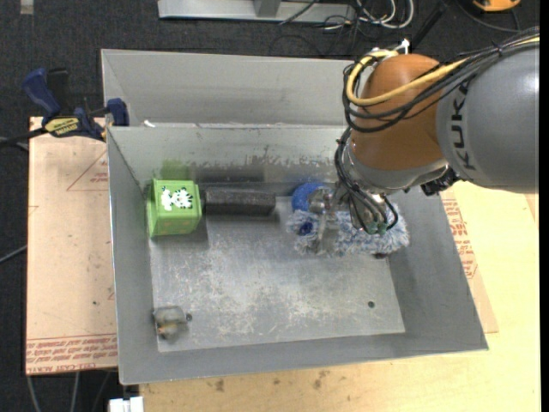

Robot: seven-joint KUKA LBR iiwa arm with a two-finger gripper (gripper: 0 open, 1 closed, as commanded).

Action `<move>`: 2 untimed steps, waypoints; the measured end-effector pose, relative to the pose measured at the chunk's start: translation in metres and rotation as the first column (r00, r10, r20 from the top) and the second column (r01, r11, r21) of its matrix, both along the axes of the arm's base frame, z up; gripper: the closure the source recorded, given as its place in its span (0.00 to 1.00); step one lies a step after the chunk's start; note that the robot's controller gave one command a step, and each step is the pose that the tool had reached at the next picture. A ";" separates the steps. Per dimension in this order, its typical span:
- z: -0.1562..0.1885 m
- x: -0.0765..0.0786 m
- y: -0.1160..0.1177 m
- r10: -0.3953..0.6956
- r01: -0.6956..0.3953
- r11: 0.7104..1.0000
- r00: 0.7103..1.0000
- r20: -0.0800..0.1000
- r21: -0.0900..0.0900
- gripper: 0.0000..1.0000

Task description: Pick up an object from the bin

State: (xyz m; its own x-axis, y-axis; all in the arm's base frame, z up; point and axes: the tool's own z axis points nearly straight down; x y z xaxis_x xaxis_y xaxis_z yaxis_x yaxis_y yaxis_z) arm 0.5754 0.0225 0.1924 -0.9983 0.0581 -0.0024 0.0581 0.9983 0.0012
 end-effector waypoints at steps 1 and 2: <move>0.000 0.000 0.000 0.000 0.000 1.000 1.000 0.000 0.000 1.00; 0.054 -0.007 0.003 0.008 -0.008 1.000 1.000 -0.006 -0.001 1.00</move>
Offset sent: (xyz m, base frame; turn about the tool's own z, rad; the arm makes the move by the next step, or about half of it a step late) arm -0.0132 0.0052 0.1117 -0.0166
